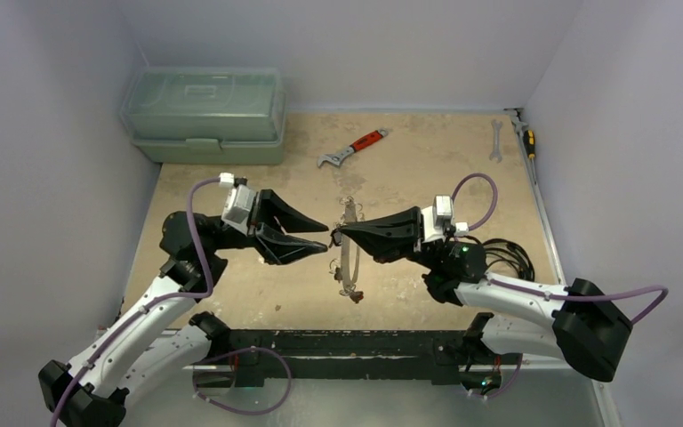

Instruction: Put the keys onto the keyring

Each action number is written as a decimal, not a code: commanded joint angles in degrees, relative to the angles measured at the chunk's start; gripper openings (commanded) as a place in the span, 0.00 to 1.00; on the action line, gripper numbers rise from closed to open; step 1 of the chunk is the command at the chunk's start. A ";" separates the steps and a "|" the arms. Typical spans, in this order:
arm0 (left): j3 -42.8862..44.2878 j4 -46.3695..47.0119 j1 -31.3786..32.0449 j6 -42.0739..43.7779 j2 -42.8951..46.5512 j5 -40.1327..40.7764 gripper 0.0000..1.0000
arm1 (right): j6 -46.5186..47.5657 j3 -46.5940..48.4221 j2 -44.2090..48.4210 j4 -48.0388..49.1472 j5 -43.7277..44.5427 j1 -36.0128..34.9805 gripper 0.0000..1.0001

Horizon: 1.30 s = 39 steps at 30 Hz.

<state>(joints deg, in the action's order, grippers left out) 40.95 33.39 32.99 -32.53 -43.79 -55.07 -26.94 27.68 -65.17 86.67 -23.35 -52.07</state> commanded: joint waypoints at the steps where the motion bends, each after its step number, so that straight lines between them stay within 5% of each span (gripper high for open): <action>1: 0.06 -0.14 0.82 4.06 -0.64 3.04 0.37 | 0.88 2.81 1.18 8.09 2.30 0.13 0.00; 25: 0.05 2.67 3.33 5.51 -5.11 4.26 0.32 | 1.44 3.31 -1.67 6.71 -0.23 0.13 0.00; 31: 0.02 2.57 3.50 6.37 -5.73 4.53 0.20 | 1.55 3.53 -1.89 6.34 -1.04 0.13 0.00; 34: 0.19 1.54 3.51 7.75 -5.72 5.06 0.01 | 0.89 3.68 -1.89 5.98 -2.08 0.13 0.00; 39: 0.26 -1.29 3.54 11.32 -4.37 6.24 0.00 | -3.80 5.25 -1.78 5.73 -7.41 0.13 0.00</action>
<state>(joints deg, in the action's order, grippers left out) 40.95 33.76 35.81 -24.84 -48.69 -50.06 -27.46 28.73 -67.13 87.37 -25.26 -51.42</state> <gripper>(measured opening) 0.011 0.005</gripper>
